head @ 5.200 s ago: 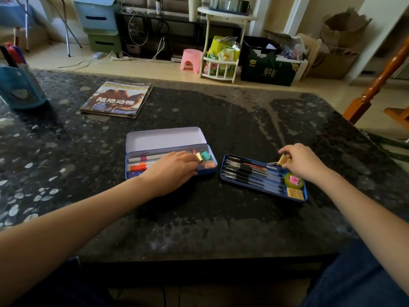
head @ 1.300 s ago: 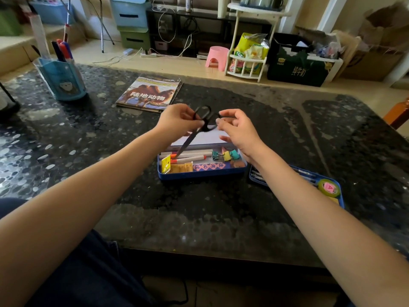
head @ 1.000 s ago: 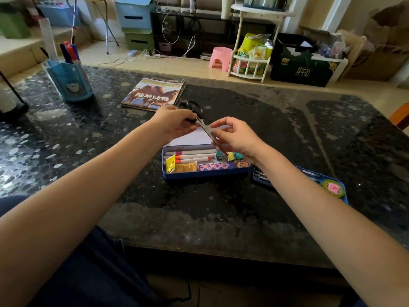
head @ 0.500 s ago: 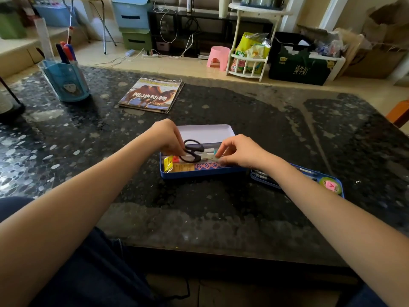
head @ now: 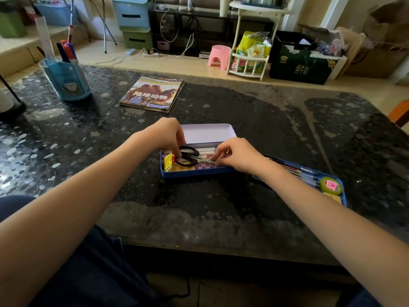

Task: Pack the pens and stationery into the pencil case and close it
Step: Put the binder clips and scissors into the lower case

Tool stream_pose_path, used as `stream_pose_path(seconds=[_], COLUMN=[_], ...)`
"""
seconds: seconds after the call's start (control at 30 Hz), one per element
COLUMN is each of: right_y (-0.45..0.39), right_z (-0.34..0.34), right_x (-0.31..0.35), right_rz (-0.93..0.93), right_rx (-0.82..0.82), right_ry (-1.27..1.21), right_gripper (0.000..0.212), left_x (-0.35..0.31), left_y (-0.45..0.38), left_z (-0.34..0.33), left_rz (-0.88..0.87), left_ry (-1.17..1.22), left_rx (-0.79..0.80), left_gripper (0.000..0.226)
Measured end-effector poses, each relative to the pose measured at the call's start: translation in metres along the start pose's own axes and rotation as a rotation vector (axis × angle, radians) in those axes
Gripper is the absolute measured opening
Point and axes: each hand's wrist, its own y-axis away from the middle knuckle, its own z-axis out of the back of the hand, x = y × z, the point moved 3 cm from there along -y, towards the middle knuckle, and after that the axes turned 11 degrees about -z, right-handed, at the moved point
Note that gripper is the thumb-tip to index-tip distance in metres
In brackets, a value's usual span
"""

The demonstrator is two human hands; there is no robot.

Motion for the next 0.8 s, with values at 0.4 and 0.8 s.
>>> stream_pose_path(seconds=[0.4,0.8], right_y=[0.011,0.047], right_z=[0.014,0.056], right_x=[-0.023,-0.1], right_rz=[-0.028,-0.044], right_rx=[-0.097,-0.163], right_ry=[-0.002,0.047], right_gripper=[0.012,0.028], left_x=[0.008,0.02], left_y=[-0.004,0.018], left_z=[0.0,0.005], left_rz=[-0.004,0.19], left_ry=[0.042,0.197], left_rx=[0.015,0.251], left_gripper=[0.016,0.012])
